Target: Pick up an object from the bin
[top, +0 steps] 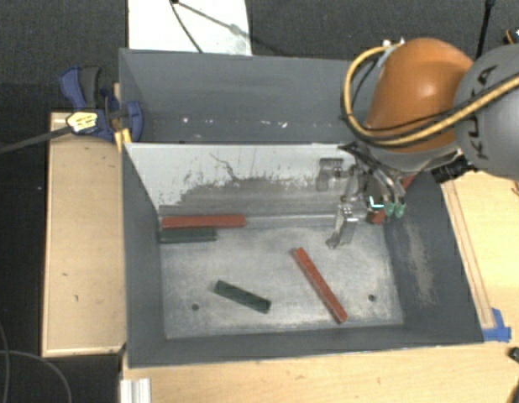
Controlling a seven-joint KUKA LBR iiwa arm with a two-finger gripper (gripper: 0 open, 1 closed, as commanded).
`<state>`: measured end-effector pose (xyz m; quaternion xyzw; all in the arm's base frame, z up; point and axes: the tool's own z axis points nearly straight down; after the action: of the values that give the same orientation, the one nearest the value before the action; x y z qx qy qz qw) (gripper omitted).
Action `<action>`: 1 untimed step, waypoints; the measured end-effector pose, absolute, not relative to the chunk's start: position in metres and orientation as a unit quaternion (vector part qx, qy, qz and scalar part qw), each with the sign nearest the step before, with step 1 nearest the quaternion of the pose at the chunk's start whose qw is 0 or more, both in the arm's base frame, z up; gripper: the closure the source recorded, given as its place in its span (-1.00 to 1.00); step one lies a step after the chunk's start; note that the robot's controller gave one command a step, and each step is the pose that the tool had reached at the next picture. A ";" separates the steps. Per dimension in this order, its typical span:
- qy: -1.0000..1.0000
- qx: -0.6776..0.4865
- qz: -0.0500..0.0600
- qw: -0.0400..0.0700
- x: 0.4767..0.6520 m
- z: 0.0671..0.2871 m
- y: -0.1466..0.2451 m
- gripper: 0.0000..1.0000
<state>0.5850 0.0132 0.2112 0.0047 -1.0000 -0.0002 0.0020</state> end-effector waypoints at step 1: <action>-0.993 -0.116 0.000 0.003 0.531 0.067 0.010 -1.00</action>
Offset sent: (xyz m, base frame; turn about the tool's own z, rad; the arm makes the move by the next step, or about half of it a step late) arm -0.0522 -0.0036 -0.1412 0.2405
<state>0.5308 0.0096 0.0670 -0.1156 -0.9933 -0.0001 0.0029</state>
